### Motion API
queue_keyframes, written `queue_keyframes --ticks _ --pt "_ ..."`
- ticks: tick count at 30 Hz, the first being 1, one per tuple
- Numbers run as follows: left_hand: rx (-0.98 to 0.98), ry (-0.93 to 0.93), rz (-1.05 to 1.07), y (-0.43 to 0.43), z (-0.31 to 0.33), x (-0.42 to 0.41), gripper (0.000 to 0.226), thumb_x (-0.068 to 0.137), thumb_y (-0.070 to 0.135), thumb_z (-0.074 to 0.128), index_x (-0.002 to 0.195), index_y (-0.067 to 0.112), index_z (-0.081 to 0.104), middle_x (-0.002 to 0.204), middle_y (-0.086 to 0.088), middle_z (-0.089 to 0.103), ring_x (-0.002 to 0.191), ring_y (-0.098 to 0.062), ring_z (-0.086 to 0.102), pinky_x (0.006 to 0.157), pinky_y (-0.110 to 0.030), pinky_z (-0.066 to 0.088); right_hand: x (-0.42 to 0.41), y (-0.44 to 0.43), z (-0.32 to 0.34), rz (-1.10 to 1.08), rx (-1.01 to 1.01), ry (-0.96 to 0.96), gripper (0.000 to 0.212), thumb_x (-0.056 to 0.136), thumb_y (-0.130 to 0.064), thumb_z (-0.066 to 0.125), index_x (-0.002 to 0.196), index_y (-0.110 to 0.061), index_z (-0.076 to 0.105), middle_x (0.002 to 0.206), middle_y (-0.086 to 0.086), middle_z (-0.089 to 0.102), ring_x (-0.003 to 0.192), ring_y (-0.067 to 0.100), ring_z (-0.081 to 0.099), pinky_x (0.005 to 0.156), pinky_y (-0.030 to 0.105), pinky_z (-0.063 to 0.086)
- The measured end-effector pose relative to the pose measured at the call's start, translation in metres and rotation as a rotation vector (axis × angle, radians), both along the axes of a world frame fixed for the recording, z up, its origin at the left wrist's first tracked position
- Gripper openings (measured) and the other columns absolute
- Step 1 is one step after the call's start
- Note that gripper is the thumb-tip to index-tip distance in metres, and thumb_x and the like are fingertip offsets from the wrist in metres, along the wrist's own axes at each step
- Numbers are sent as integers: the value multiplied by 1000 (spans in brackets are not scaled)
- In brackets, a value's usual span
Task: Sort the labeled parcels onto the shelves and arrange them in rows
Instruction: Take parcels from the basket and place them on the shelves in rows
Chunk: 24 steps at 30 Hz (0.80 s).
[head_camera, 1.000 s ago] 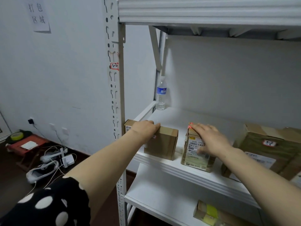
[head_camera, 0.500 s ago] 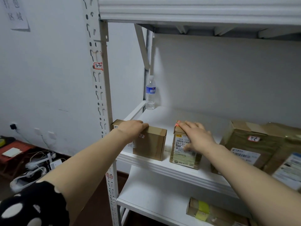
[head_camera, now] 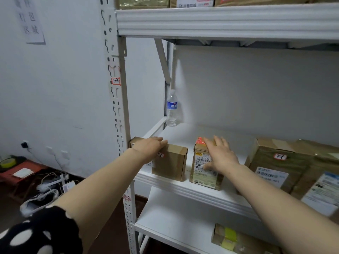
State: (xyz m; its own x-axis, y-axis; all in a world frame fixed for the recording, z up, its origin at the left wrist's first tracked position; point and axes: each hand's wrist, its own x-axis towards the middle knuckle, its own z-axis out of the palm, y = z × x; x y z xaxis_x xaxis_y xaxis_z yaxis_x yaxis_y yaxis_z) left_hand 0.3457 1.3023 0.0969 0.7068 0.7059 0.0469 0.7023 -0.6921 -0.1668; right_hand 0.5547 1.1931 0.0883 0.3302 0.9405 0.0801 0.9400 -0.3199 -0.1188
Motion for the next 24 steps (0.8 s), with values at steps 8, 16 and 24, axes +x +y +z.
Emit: queue_keyframes --ticks 8,16,24 --pt "75 -154 -91 -40 2 10 53 96 20 49 147 22 34 147 0 41 131 -21 41 97 -35 46 -3 -21 3 62 67 -150 109 73 -47 75 152 -18 6 159 11 4 147 29 -4 118 44 0" --pt "37 -126 -411 -93 -19 51 45 91 42 50 132 22 53 123 0 58 114 -21 54 85 -31 47 -4 -105 -22 97 483 -254 56 73 -37 64 123 -12 57 122 7 60 118 29 53 106 36 28" --pt "-139 0 -858 -187 -49 96 55 90 44 53 140 22 45 132 -4 52 124 -24 47 92 -34 45 -38 -259 -65 -475 358 -132 41 82 -33 57 120 -17 56 113 3 61 107 26 57 95 39 37"
